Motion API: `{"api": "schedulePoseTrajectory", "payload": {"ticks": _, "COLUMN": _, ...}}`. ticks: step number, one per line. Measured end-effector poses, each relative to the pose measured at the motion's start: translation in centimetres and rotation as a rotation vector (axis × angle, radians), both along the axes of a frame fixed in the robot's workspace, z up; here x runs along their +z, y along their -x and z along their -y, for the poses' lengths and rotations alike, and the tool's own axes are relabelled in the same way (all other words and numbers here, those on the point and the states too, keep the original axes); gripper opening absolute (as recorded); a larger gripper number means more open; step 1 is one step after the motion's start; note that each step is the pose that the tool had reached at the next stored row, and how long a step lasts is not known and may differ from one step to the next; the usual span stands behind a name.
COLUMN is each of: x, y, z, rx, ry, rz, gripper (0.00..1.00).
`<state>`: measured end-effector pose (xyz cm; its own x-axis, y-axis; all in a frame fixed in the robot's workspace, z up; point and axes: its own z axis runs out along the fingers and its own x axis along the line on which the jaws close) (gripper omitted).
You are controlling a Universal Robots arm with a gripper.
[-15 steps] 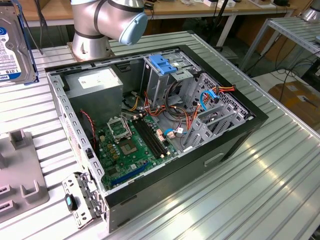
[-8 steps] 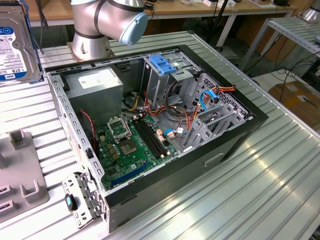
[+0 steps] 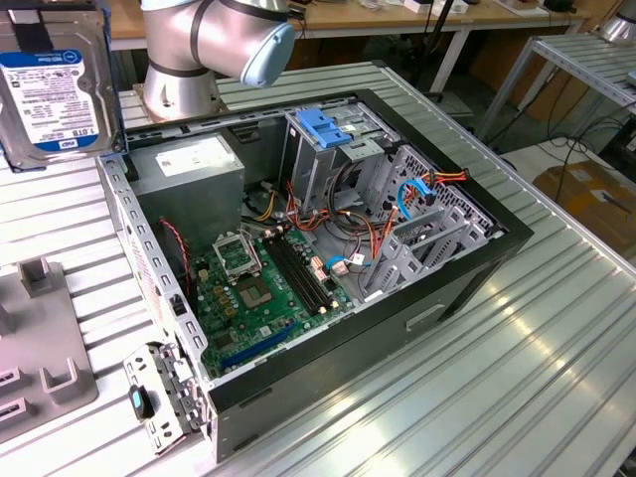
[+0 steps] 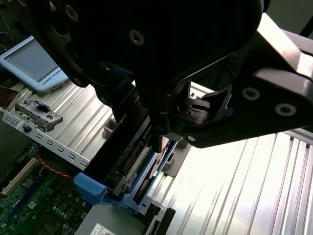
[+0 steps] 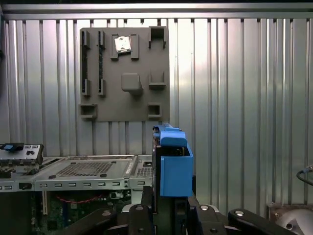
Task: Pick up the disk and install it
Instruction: 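Pick up the disk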
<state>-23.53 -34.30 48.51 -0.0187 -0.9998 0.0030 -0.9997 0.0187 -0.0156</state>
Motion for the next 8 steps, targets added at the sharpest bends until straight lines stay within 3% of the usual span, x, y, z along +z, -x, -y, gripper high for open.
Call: {"api": "schedulePoseTrajectory", "payload": {"ticks": 8, "x": 0.0, "y": -3.51, "z": 0.0, "rx": 0.0, "ry": 0.0, "rz": 0.0, "gripper": 0.35}}
